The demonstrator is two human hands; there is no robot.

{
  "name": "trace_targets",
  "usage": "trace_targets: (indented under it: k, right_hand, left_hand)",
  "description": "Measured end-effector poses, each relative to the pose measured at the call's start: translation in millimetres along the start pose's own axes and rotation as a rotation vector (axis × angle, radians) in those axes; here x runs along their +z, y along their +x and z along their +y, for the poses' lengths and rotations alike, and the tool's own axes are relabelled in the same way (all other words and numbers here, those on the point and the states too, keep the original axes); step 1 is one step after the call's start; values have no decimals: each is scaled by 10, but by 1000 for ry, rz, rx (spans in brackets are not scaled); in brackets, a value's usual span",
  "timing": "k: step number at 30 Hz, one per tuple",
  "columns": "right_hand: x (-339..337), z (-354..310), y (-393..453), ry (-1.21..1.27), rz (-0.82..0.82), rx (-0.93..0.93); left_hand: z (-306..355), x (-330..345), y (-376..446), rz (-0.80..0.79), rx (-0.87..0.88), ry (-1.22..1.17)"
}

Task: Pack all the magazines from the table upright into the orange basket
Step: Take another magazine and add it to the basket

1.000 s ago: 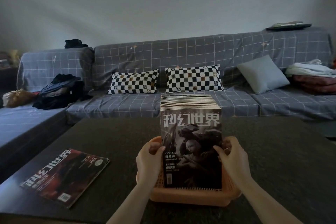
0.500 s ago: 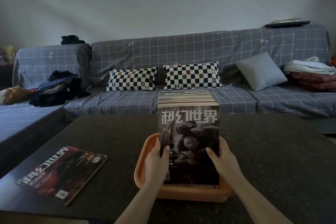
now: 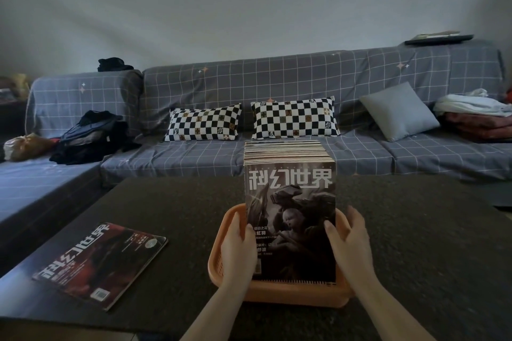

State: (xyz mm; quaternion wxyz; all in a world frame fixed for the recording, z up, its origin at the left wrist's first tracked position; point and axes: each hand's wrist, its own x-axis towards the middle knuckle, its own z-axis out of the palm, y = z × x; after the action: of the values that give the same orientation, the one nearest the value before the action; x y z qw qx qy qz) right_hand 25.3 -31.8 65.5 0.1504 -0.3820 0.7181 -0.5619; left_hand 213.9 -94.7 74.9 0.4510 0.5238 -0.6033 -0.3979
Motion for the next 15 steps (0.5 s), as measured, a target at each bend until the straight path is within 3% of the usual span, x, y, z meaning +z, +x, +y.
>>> trace_targets:
  k: [3,8,15]
  right_hand:
    - [15,-16,-105,-58,104,-125]
    - [108,-90,-239,-117,43,-247]
    - [363,-434,-428,40,-303,-296]
  left_hand:
    - [-25,-58,-29,30,9,-2]
    - [-10,-135,-99,59,11,10]
    - [-35,-439,-77,96,26,-45]
